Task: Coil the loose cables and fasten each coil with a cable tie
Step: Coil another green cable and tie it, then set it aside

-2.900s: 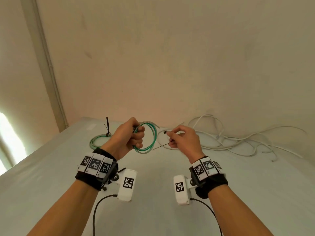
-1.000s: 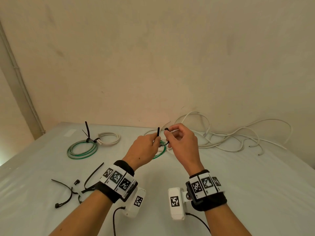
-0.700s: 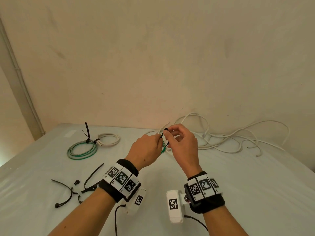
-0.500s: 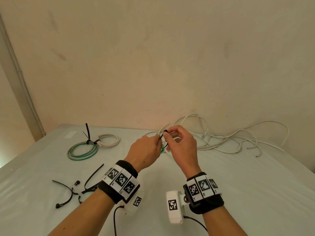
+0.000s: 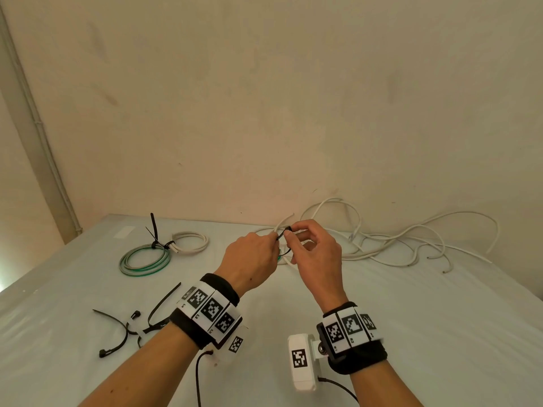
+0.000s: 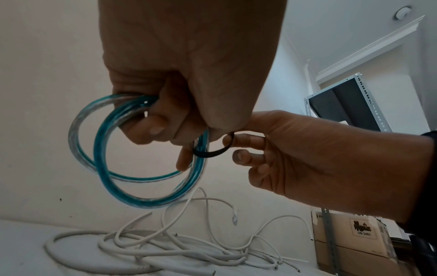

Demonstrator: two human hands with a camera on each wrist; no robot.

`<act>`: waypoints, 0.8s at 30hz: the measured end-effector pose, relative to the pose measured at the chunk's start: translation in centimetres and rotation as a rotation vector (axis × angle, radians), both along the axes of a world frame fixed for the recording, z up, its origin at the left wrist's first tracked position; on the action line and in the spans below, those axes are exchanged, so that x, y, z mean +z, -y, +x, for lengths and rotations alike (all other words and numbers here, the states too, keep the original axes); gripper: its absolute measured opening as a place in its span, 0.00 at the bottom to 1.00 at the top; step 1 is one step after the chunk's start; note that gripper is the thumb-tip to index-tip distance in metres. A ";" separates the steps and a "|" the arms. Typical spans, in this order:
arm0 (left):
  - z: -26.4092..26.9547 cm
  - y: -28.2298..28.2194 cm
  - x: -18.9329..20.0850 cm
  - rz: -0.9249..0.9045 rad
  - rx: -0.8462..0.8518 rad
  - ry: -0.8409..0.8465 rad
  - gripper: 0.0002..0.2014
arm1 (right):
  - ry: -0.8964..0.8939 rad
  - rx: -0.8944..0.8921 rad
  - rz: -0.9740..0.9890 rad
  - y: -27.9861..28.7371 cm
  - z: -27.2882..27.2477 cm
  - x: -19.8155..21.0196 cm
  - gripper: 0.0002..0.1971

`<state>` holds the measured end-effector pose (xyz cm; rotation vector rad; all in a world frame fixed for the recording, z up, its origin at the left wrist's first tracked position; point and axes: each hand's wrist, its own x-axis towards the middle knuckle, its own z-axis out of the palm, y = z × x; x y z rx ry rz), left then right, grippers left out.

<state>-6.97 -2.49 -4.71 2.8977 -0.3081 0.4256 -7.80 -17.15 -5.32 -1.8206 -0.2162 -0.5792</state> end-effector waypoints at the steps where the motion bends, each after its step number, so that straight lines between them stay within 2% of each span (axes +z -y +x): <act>1: -0.1 0.0 0.0 0.010 0.006 -0.003 0.13 | -0.002 -0.003 -0.024 0.1 0.1 0.0 0.02; 6: -0.8 -0.1 0.3 0.076 0.060 -0.011 0.11 | -0.056 -0.021 -0.207 0.4 0.5 0.5 0.04; 13: -0.6 -0.1 0.2 0.115 0.120 0.023 0.14 | -0.015 -0.088 -0.440 0.2 0.2 0.9 0.05; 18: -1.0 0.1 0.1 0.136 0.172 0.044 0.19 | 0.004 -0.086 -0.468 0.0 0.3 1.0 0.05; 20: -1.3 0.1 0.2 0.153 0.158 0.039 0.24 | 0.011 -0.088 -0.475 -0.1 0.3 0.9 0.06; 24: -1.5 0.0 0.5 0.199 0.135 0.059 0.25 | -0.006 -0.057 -0.451 -0.1 0.3 0.6 0.06</act>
